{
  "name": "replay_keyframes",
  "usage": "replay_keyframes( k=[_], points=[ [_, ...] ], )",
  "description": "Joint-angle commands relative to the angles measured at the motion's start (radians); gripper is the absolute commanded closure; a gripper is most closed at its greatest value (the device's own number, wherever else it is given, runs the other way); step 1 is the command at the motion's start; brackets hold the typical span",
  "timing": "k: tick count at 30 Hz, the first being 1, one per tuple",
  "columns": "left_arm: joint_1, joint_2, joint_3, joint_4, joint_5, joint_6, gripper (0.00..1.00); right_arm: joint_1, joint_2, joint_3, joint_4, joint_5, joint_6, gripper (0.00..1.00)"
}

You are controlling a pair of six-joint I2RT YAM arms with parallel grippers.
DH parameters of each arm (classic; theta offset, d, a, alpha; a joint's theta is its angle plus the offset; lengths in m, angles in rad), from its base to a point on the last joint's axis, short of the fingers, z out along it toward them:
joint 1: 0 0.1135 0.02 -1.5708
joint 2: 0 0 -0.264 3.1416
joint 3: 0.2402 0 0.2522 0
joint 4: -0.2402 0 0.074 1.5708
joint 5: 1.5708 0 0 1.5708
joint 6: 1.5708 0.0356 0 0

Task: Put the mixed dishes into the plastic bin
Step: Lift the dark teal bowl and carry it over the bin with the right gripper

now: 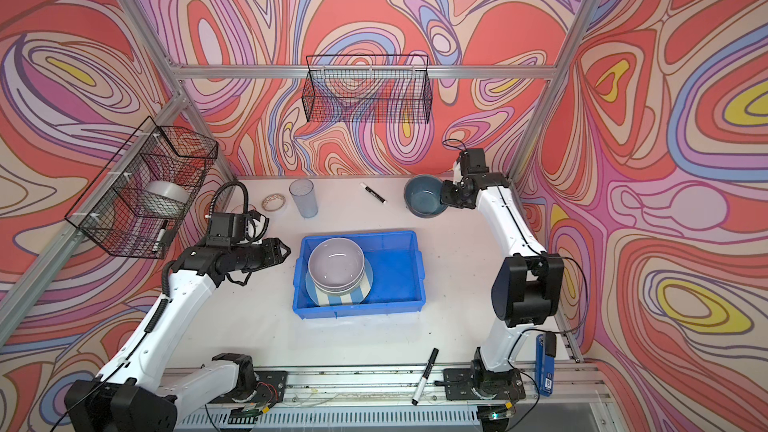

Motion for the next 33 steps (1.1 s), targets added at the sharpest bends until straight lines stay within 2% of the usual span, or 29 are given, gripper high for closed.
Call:
replay_keyframes(
  k=[1,9,16,21,33],
  points=[
    [0.009,-0.024,0.006,-0.011,-0.014,0.017,0.38,0.075,-0.071,0.075,-0.011,-0.050,-0.022,1.00],
    [0.009,-0.060,-0.012,0.002,-0.042,0.018,0.31,0.278,-0.099,0.125,-0.076,-0.034,-0.070,1.00],
    [0.009,-0.057,-0.011,-0.003,-0.050,0.017,0.30,0.408,-0.102,0.107,-0.049,-0.046,-0.085,1.00],
    [0.008,-0.067,-0.016,-0.001,-0.061,0.013,0.24,0.504,-0.073,0.118,-0.059,-0.034,-0.098,1.00],
    [0.009,-0.090,-0.025,-0.004,-0.094,0.012,0.17,0.630,-0.003,0.120,-0.056,-0.012,-0.111,1.00]
  ],
)
